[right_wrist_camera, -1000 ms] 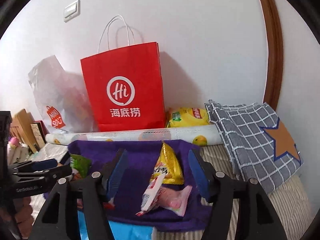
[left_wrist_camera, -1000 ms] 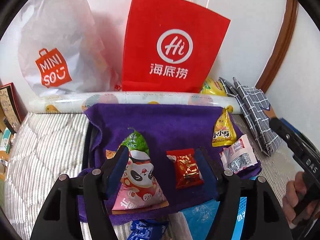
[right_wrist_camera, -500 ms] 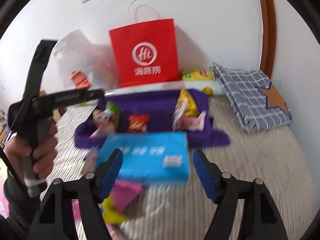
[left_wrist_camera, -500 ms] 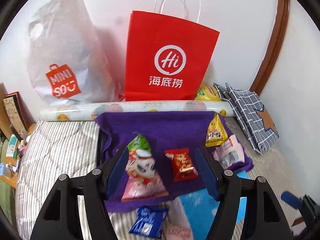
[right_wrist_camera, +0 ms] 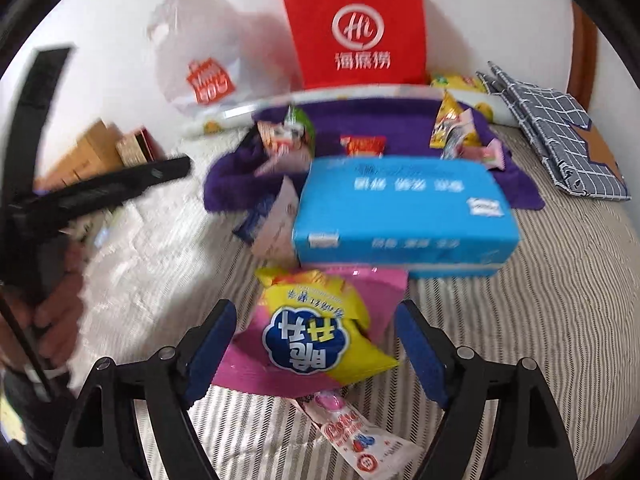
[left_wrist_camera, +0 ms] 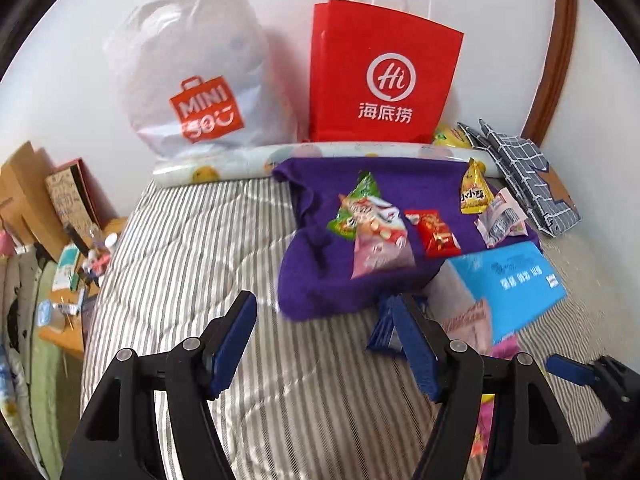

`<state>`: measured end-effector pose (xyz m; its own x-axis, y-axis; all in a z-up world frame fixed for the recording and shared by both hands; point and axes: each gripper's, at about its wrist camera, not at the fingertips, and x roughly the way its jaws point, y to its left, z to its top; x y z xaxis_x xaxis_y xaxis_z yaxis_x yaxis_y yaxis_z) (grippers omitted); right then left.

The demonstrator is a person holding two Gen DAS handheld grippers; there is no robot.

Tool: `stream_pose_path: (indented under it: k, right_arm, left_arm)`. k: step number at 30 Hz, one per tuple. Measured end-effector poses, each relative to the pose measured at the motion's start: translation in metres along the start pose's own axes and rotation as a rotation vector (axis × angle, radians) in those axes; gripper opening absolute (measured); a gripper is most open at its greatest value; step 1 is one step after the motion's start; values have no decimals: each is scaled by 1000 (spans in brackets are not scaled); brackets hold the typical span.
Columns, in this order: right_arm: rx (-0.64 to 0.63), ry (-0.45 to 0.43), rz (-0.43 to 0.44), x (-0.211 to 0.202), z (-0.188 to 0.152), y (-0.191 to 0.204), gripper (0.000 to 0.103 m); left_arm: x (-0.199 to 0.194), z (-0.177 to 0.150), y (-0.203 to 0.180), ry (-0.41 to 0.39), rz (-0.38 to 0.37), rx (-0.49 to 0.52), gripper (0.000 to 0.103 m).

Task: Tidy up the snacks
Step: 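Grasp the dark blue packet with the left tool while the right tool grasps the pink-yellow chips bag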

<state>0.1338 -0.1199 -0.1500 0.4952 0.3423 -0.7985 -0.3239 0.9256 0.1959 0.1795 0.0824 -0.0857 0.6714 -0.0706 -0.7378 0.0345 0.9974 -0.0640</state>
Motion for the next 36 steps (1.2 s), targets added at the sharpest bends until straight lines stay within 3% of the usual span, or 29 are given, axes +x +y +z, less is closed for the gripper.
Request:
stream_pose_path:
  k: [3, 7, 15, 22, 24, 28, 29, 31, 36]
  right_arm:
    - [1, -14, -45, 8, -4, 0, 79]
    - [2, -32, -28, -1, -6, -3, 64]
    - [-25, -139, -18, -48, -17, -11, 63]
    - [28, -189, -75, -71, -29, -59, 63]
    - [47, -189, -85, -72, -32, -72, 63]
    - [85, -182, -81, -68, -35, -91, 63]
    - [91, -181, -80, -67, -35, -94, 63]
    - [99, -194, -79, -65, -36, -99, 63]
    - [89, -198, -96, -62, -36, -104, 63]
  left_arm:
    - [2, -10, 6, 20, -3, -10, 70]
    - [18, -19, -1, 80, 33, 19, 70]
    - [54, -21, -25, 143, -53, 33, 70]
    - [85, -15, -36, 188, -75, 34, 70]
    - [90, -14, -41, 200, -112, 40, 70]
    - [96, -14, -52, 200, -109, 84, 69]
    - [96, -14, -52, 197, -105, 86, 68]
    - [95, -16, -54, 179, -92, 101, 44]
    - [74, -28, -49, 169, -77, 111, 39]
